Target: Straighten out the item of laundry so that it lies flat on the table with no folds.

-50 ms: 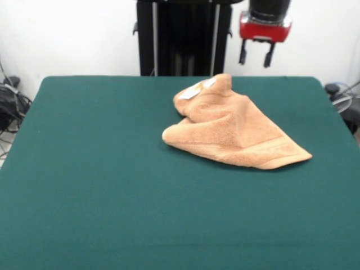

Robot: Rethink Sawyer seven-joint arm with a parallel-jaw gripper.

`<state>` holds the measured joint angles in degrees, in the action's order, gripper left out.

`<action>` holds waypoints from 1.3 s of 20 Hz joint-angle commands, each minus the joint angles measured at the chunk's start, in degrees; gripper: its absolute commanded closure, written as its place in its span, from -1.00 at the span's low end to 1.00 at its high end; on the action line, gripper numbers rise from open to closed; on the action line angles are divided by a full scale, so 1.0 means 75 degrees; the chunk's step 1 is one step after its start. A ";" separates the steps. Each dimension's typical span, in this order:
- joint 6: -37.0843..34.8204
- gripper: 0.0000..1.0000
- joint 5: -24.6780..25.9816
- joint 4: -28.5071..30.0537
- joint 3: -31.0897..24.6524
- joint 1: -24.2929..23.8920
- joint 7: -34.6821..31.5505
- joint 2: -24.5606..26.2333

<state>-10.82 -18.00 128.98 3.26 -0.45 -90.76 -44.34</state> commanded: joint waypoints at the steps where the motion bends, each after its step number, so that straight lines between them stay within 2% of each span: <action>1: -0.0663 -1.00 0.0027 -0.0972 -0.1067 -0.0586 -0.0810 0.0347; 4: -0.0909 -1.00 0.0067 -0.1077 -0.1341 -0.0925 -0.0636 0.0374; 9: -0.0296 -1.00 0.0039 -0.0745 -0.2187 -0.1640 -0.0684 0.0666; 11: -0.0186 -1.00 0.0104 -0.0775 -0.2295 -0.1741 -0.0724 0.0772; 14: -0.0750 -1.00 0.0328 -0.1234 -0.1746 -0.1343 -0.0627 0.0647; 17: -0.2081 -1.00 0.0685 -0.2129 -0.0850 -0.0689 -0.0568 0.0376; 20: -0.2933 -1.00 0.0879 -0.2564 -0.0789 -0.0699 -0.0617 0.0253; 23: -0.3169 -1.00 0.0938 -0.2684 -0.0961 -0.0874 -0.0630 0.0245; 26: -0.2924 -1.00 0.0844 -0.2541 -0.1222 -0.1090 -0.0616 0.0315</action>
<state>-30.19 -13.37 115.84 -3.04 -7.02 -90.76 -42.14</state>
